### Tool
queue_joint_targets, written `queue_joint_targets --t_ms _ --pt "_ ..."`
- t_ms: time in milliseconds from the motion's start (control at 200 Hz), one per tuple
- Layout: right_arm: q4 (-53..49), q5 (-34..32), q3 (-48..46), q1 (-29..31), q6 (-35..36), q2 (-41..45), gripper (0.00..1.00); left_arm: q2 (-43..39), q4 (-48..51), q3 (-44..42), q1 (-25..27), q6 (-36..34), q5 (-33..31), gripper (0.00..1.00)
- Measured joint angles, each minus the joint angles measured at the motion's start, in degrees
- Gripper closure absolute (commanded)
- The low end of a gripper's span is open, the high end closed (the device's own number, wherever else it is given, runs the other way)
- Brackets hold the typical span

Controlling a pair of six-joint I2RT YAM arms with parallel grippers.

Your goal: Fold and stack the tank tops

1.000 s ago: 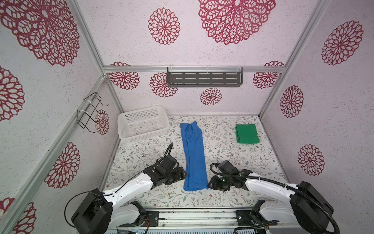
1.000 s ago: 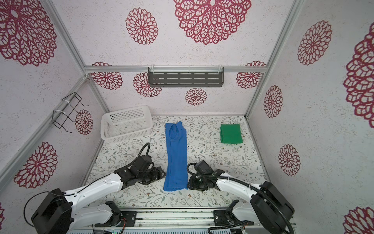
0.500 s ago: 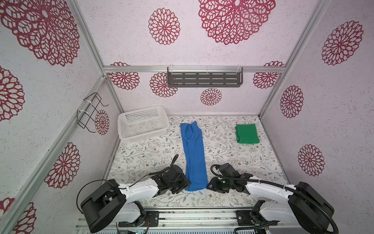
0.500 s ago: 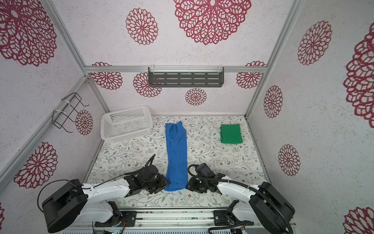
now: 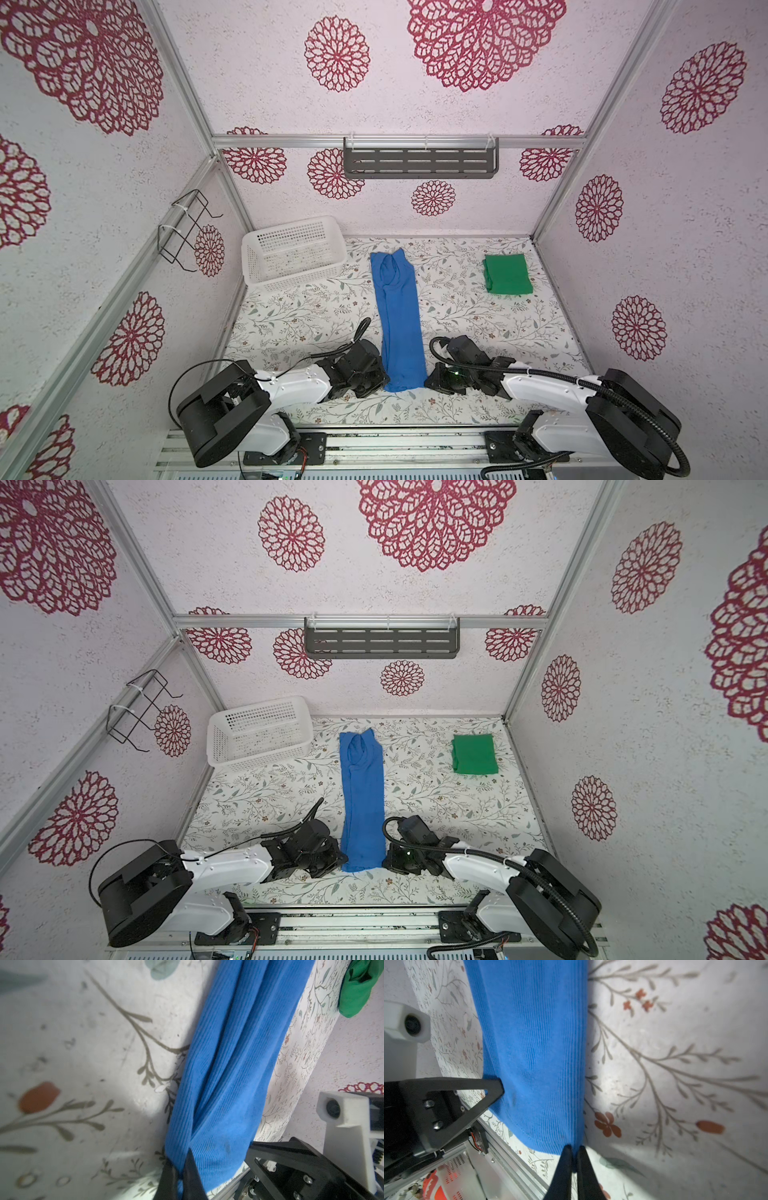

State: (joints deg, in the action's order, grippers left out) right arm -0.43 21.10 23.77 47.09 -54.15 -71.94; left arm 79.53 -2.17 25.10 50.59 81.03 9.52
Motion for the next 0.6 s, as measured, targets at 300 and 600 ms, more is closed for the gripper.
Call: queue_joint_targets --t_ms 300,600 --pt "-7.3 -0.1 1.6 2.4 0.7 4.8 1.00 -4.3 5.4 0.6 3.8 1.2 -2.2 1.00" --pt "-17.7 -4.0 13.4 0.5 8.2 7.3 1.00 -8.3 20.8 14.6 -0.2 -7.9 -3.9 1.00"
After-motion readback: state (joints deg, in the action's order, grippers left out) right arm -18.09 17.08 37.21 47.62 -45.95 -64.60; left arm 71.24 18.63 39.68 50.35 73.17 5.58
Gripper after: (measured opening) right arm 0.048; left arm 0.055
